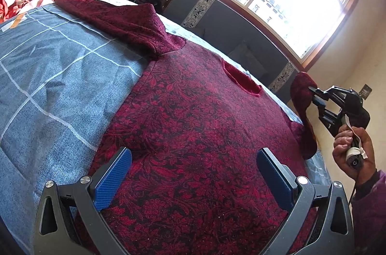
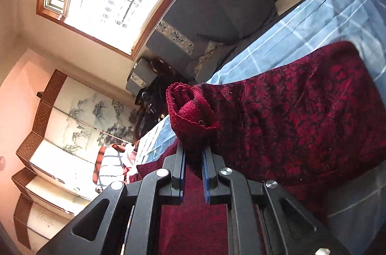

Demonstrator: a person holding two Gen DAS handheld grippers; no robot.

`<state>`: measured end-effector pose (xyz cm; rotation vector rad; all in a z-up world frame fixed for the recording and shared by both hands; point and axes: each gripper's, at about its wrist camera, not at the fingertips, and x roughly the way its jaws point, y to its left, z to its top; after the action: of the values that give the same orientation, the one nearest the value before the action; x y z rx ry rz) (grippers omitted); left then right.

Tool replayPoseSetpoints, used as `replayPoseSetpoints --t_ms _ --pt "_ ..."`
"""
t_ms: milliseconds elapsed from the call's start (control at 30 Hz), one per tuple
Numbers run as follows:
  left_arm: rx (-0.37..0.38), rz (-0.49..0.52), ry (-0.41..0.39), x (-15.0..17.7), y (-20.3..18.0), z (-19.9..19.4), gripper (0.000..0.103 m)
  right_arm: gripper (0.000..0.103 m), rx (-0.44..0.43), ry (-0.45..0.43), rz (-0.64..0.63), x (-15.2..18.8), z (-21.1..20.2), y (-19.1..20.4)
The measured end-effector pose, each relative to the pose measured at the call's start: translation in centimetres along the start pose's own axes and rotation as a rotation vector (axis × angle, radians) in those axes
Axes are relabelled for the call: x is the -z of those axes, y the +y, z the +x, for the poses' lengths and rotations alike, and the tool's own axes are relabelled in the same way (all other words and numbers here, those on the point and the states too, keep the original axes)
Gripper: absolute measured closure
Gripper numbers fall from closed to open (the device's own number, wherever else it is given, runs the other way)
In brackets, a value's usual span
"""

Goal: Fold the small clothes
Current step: 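Fold the held sleeve across the sweater body and open the right gripper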

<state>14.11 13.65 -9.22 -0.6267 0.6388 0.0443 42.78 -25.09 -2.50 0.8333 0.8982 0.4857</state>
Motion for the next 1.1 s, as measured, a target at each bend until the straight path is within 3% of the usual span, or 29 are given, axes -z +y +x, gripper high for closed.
replayPoseSetpoints --t_ms 233,467,567,633,700,800,867,900,1033,1100 --pt "0.038 -0.028 -0.015 0.0 0.4 -0.4 0.001 0.091 -0.020 0.158 0.023 8.2 10.7 2.8" --pt "0.049 -0.052 -0.011 0.0 0.8 -0.4 0.001 0.089 -0.035 0.226 -0.002 11.3 15.5 4.5" --pt "0.053 -0.052 0.010 -0.1 0.8 -0.1 0.001 0.077 -0.063 0.312 -0.013 12.3 16.9 4.0" --pt "0.069 -0.036 0.051 -0.4 0.6 0.3 0.001 0.048 -0.100 0.380 0.008 13.0 17.6 3.4" --pt "0.062 -0.003 0.071 -1.2 0.4 0.1 0.001 0.043 -0.142 0.379 -0.001 13.3 16.7 3.5" --pt "0.066 0.016 0.028 -4.0 0.8 -1.9 0.001 0.037 -0.178 0.349 -0.080 13.5 13.2 4.2" --pt "0.090 0.048 0.030 -6.7 1.2 -2.7 0.001 0.035 -0.172 0.333 -0.151 14.1 10.4 4.5" --pt "0.065 0.058 0.027 -8.1 1.7 -2.9 0.001 0.032 -0.163 0.325 -0.188 14.7 9.0 4.6" --pt "-0.038 0.048 0.008 -12.6 5.4 -2.3 0.001 0.027 -0.019 0.271 -0.378 17.4 4.5 4.0" --pt "-0.079 -0.007 0.016 -14.6 8.1 -1.2 0.001 0.027 0.040 0.247 -0.430 18.3 3.4 3.5"
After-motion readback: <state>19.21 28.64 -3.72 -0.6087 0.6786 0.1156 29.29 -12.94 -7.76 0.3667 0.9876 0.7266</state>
